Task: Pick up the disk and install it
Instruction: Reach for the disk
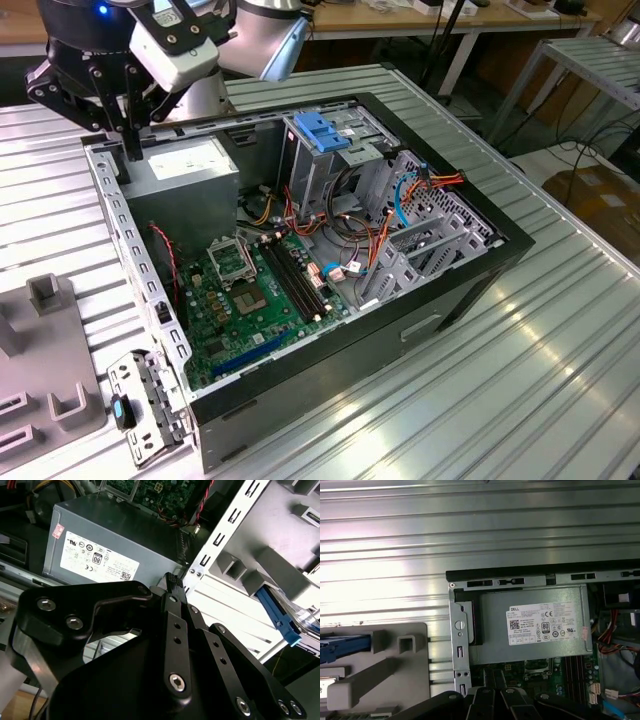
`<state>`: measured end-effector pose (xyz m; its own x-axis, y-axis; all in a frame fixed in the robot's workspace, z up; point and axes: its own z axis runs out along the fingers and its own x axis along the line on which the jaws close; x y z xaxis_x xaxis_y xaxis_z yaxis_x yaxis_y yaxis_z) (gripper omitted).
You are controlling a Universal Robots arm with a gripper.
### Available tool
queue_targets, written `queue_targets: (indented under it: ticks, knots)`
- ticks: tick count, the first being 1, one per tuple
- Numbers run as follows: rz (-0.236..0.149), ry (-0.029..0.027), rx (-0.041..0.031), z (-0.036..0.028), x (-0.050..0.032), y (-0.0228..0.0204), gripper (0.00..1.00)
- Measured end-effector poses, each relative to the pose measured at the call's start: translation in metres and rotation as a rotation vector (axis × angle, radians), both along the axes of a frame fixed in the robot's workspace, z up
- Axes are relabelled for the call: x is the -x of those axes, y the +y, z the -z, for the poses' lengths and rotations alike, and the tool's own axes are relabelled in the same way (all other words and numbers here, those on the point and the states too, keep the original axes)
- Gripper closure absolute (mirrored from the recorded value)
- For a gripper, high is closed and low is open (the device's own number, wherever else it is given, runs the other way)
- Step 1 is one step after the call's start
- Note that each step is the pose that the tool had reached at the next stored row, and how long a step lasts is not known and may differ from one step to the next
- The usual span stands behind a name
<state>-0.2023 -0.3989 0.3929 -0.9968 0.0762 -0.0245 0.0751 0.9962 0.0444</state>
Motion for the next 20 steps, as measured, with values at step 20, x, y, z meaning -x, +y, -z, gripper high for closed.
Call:
queue_targets:
  ticks: [20]
  knots:
    - [0.0, 0.0001, 0.0001, 0.0, 0.0077, 0.0, 0.89]
